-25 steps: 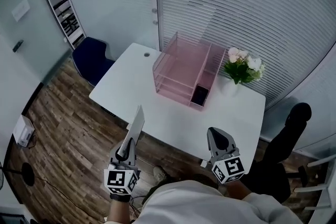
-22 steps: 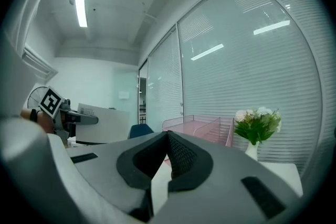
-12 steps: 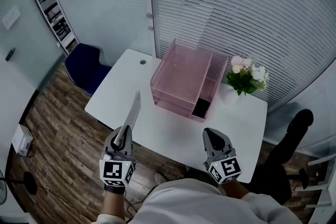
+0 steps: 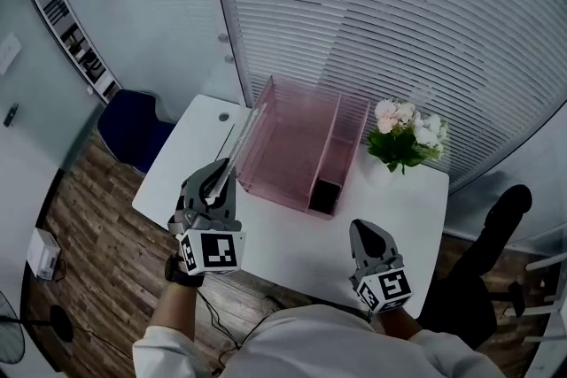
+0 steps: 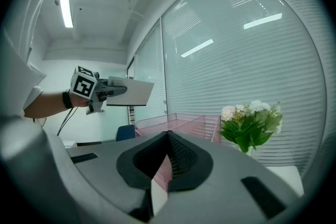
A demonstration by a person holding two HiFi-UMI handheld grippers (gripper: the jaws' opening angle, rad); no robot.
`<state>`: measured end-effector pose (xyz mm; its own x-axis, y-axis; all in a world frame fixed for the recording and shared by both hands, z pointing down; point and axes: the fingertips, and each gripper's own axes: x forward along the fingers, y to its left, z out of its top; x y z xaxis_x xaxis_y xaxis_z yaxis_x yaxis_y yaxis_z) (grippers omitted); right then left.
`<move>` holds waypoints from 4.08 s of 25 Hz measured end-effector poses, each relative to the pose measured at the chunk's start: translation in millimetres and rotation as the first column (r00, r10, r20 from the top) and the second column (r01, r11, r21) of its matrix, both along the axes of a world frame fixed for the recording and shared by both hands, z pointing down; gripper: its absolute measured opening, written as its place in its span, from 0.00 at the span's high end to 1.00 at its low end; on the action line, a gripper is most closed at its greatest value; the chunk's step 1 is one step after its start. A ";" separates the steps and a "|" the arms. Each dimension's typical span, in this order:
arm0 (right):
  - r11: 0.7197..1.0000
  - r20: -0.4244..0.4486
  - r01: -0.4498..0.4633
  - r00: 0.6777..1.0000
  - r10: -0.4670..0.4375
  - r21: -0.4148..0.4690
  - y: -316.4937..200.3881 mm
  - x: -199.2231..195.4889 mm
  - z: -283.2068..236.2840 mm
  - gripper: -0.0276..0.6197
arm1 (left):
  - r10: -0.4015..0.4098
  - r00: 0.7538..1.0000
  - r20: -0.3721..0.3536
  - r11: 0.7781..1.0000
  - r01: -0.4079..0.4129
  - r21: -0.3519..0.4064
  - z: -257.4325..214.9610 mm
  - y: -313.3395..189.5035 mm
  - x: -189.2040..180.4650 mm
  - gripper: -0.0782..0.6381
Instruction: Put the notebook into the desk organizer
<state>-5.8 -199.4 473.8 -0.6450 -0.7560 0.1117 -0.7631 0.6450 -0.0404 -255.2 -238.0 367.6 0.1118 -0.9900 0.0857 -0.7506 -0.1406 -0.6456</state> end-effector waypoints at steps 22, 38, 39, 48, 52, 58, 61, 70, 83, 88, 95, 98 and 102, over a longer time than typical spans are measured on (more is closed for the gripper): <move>0.975 -0.008 -0.212 0.977 0.212 -0.060 -32.4 110.6 24.7 0.94 | 0.172 0.788 0.591 0.978 -0.064 -0.200 104.9 -156.8 82.7 0.87; 0.958 0.006 -0.279 0.960 0.280 -0.065 -27.9 148.4 25.4 0.94 | 0.252 0.675 0.693 0.959 -0.081 -0.270 147.3 -175.4 90.5 0.87; 0.957 0.006 -0.281 0.959 0.282 -0.065 -27.9 150.6 26.0 0.94 | 0.257 0.673 0.693 0.958 -0.082 -0.276 148.6 -176.1 91.4 0.87; 0.953 0.016 -0.295 0.955 0.296 -0.066 -28.6 159.7 26.4 0.94 | 0.337 0.650 0.681 0.919 -0.070 -0.388 165.8 -178.1 96.9 0.87; 0.951 0.017 -0.302 0.953 0.304 -0.069 -28.2 164.6 26.2 0.94 | 0.372 0.638 0.675 0.895 -0.054 -0.442 175.7 -176.1 95.0 0.85; 0.950 0.019 -0.305 0.952 0.307 -0.069 -29.0 167.0 27.0 0.94 | 0.440 0.636 0.634 0.835 -0.031 -0.549 192.0 -171.8 92.9 0.77; 0.949 0.023 -0.307 0.951 0.309 -0.068 -29.6 166.1 26.2 0.94 | 0.475 0.635 0.609 0.799 -0.021 -0.601 194.5 -169.4 93.0 0.69; 0.948 0.029 -0.310 0.950 0.312 -0.071 -30.1 166.2 26.9 0.94 | 0.604 0.655 0.454 0.597 0.005 -0.802 203.3 -161.0 86.8 0.55; 0.941 0.034 -0.329 0.942 0.333 -0.079 -33.5 174.2 28.3 0.94 | 0.675 0.688 0.266 0.382 -0.017 -0.924 206.1 -135.3 84.8 0.36; 0.946 0.031 -0.316 0.947 0.319 -0.071 -32.6 165.8 25.1 0.94 | 0.692 0.682 0.238 0.353 -0.031 -0.935 201.5 -120.0 88.1 0.36; 0.954 0.033 -0.292 0.955 0.295 -0.063 -29.5 154.2 20.6 0.94 | 0.631 0.727 0.270 0.470 -0.080 -0.879 186.1 -126.2 85.4 0.36; 0.959 0.036 -0.278 0.959 0.280 -0.053 -26.3 147.5 16.8 0.94 | 0.562 0.778 0.282 0.586 -0.134 -0.799 163.2 -131.2 84.5 0.36; 0.967 0.036 -0.253 0.966 0.254 -0.036 -22.1 134.3 8.9 0.94 | 0.464 0.856 0.226 0.710 -0.207 -0.674 125.5 -120.5 80.8 0.36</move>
